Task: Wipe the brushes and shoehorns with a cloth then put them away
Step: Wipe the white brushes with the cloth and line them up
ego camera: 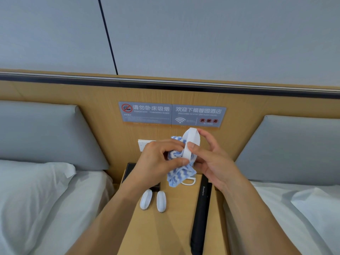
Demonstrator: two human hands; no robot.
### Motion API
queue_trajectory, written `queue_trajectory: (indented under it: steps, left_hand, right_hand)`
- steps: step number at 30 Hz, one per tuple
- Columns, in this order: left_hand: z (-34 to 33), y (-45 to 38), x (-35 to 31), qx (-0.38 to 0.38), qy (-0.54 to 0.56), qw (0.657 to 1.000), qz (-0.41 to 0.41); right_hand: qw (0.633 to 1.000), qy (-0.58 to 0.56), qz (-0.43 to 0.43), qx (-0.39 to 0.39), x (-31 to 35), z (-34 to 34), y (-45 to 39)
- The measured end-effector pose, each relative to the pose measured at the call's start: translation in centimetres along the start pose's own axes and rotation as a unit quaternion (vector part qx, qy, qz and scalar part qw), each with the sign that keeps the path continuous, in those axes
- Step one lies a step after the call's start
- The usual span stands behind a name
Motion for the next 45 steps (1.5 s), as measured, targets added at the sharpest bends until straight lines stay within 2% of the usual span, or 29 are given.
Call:
queue_trajectory:
  steps: [4, 9, 14, 17, 21, 32, 36, 39, 42, 45]
  left_hand:
    - [0.8, -0.3, 0.0, 0.000, 0.042, 0.999, 0.016]
    - [1.1, -0.3, -0.1, 0.008, 0.091, 0.996, 0.023]
    - [1.2, 0.0, 0.1, 0.066, 0.093, 0.993, 0.035]
    - [1.1, 0.2, 0.2, 0.049, 0.058, 0.997, 0.025]
    - [1.0, 0.3, 0.2, -0.004, 0.047, 0.998, 0.029]
    - [1.5, 0.4, 0.5, 0.007, 0.168, 0.984, 0.066]
    - [1.9, 0.1, 0.4, 0.007, 0.238, 0.966, 0.102]
    - [2.1, -0.3, 0.2, 0.008, 0.287, 0.948, 0.136]
    - [2.1, -0.5, 0.3, 0.002, 0.304, 0.943, 0.136]
    - [2.2, -0.4, 0.4, 0.005, 0.285, 0.953, 0.105]
  right_hand:
    - [1.000, -0.006, 0.003, 0.020, 0.3, 0.5, 0.0]
    - [1.000, -0.018, 0.001, 0.001, 0.0, 0.9, -0.3]
    - [0.999, -0.037, -0.014, -0.021, -0.4, 1.0, -0.3]
    - [0.999, -0.027, -0.016, -0.022, -0.4, 0.8, -0.1]
    - [1.000, 0.010, -0.012, -0.021, -0.7, 0.5, 0.2]
    - [0.984, 0.154, 0.084, -0.028, 0.3, -0.3, 0.7]
    - [0.945, 0.286, 0.156, -0.037, 1.1, -0.8, 1.0]
    - [0.915, 0.365, 0.168, -0.036, 1.4, -1.2, 1.1]
    - [0.915, 0.367, 0.164, -0.038, 1.1, -1.4, 1.2]
    - [0.928, 0.334, 0.157, -0.047, 0.9, -1.3, 1.2]
Point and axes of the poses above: each hand's wrist, its own y-axis away from the middle knuckle, its own z-axis out of the back of the hand, x = y × z, the point moved 1 cm from there along -y, towards the middle knuckle, and after that the axes turned 3 degrees about x, right-handed, at the moved point
